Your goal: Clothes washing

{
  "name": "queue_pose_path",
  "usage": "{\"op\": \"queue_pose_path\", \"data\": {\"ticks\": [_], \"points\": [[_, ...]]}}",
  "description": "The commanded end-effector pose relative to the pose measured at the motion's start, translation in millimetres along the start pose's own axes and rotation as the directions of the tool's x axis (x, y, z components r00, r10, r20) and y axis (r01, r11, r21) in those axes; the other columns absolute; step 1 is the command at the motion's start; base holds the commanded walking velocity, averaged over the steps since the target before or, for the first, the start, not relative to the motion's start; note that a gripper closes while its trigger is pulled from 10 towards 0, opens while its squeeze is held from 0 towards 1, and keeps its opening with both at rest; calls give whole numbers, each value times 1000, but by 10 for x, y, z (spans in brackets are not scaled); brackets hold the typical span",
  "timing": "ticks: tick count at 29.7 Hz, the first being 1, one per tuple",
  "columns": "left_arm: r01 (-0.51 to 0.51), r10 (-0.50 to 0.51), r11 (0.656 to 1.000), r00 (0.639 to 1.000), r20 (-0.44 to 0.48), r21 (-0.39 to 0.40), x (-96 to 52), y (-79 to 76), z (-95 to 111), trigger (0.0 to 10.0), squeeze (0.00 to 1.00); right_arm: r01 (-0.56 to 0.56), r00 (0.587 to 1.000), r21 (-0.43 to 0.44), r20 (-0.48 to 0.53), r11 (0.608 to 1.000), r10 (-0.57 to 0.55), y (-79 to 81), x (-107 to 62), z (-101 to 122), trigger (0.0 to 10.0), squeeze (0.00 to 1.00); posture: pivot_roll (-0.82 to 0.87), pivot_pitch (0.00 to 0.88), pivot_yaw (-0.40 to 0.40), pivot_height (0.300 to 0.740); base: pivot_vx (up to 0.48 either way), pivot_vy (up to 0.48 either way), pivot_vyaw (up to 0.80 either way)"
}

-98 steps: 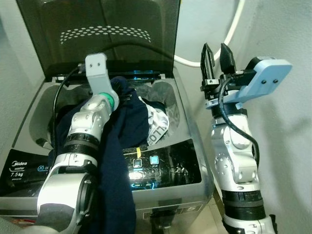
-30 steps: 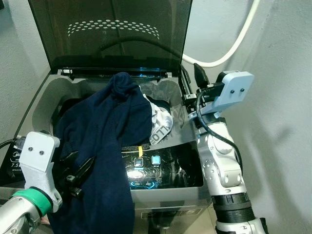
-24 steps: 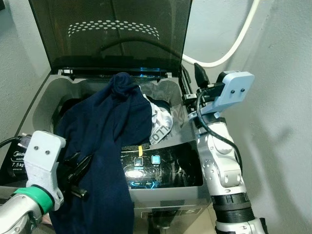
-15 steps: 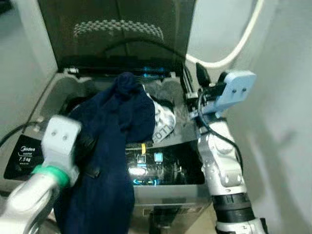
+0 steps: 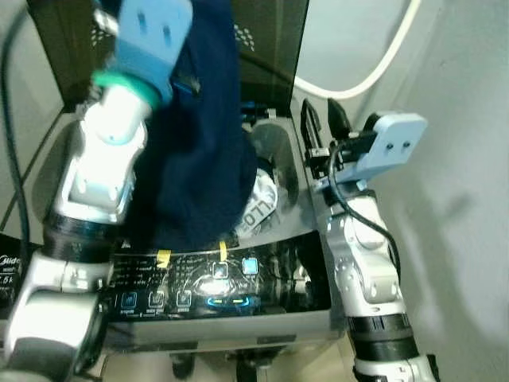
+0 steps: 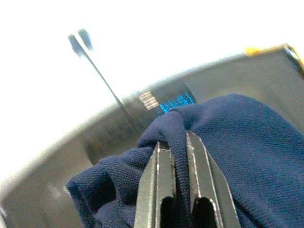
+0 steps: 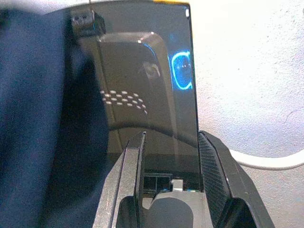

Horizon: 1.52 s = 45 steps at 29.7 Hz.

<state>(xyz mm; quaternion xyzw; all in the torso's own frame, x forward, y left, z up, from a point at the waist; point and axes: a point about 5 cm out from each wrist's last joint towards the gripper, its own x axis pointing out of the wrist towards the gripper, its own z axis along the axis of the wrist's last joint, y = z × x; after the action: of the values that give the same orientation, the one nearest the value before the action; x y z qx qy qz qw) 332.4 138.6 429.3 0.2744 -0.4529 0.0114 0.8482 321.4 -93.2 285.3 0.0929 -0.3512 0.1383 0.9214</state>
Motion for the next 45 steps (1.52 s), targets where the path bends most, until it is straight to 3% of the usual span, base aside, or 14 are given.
{"op": "queue_pose_path", "data": {"ticks": [1, 3, 5, 9, 17, 19, 20, 25, 30, 31, 35, 40, 41, 45], "points": [[-15, 12, 998, 998, 55, 57, 62, 42, 47, 10000, 0, 11, 1000, -10, -2, 1000, -11, -4, -37, 4, 10000, 0, 43, 74, 31, 740, 0, 0, 0], [-15, 12, 998, 998, 55, 57, 62, 42, 47, 10000, 0, 11, 1000, -10, -2, 1000, -11, -4, -37, 4, 10000, 0, 43, 74, 31, 740, 0, 0, 0], [73, -83, 988, 994, -74, -138, -10, -84, -164, 10000, 1000, 22, 1000, -13, -1, 1000, -22, -16, -49, 8, 10000, 0, 41, 75, 37, 740, 0, 0, 0], [124, -214, 889, 964, -160, -441, -298, -298, -322, 10000, 1000, 27, 1000, -15, 1, 1000, -27, -27, -57, 16, 10000, 0, 51, 80, 36, 740, 0, 0, 0], [114, -281, 795, 940, -195, -596, -623, -398, -327, 10000, 1000, 24, 1000, -11, 5, 1000, -24, -32, -40, 22, 10000, 0, 76, 78, 32, 740, 0, 0, 0], [113, -306, 772, 929, -210, -625, -717, -406, -317, 10000, 882, 22, 1000, -8, 7, 1000, -22, -29, -31, 24, 10000, 0, 94, 74, 34, 740, 0, 0, 0], [100, -334, 743, 912, -237, -662, -842, -388, -315, 10000, 35, 18, 1000, -5, 13, 1000, -18, -22, -18, 31, 10000, 0, 98, 73, 34, 740, 0, 0, 0], [56, -476, 673, 795, -375, -737, -1358, -325, -399, 10000, 0, 11, 999, 3, 32, 1000, -11, -11, 17, 73, 10000, 0, 114, 69, 34, 740, 0, 0, 0], [85, -516, 696, 750, -414, -713, -1565, -322, -435, 10000, 0, 9, 999, 3, 34, 1000, -9, -13, 21, 80, 10000, 0, 118, 70, 32, 740, 0, 0, 0], [179, -527, 768, 722, -448, -615, -1763, -304, -461, 10000, 0, 5, 1000, 2, 30, 1000, -5, -21, 15, 74, 10000, 0, 128, 69, 27, 740, 0, 0, 0], [251, -526, 805, 720, -453, -537, -1890, -322, -458, 10000, 0, -1, 1000, 4, 18, 1000, 1, -24, 4, 49, 10000, 0, 133, 67, 21, 740, 0, 0, 0], [308, -459, 867, 798, -390, -391, -1870, -420, -394, 10000, 0, 1, 1000, 32, -14, 999, 0, -10, -24, -26, 10000, 0, 128, 55, 13, 740, 0, 0, 0], [189, -352, 893, 859, -372, -409, -1711, -430, -370, 10000, 0, 7, 999, 52, -35, 999, -5, -4, -45, -76, 10000, 0, 125, 46, 4, 740, 0, 0, 0], [90, -262, 900, 894, -364, -426, -1571, -419, -355, 10000, 0, 12, 999, 65, -51, 998, -8, 1, -61, -112, 10000, 0, 119, 43, 1, 740, 0, 0, 0]]}}
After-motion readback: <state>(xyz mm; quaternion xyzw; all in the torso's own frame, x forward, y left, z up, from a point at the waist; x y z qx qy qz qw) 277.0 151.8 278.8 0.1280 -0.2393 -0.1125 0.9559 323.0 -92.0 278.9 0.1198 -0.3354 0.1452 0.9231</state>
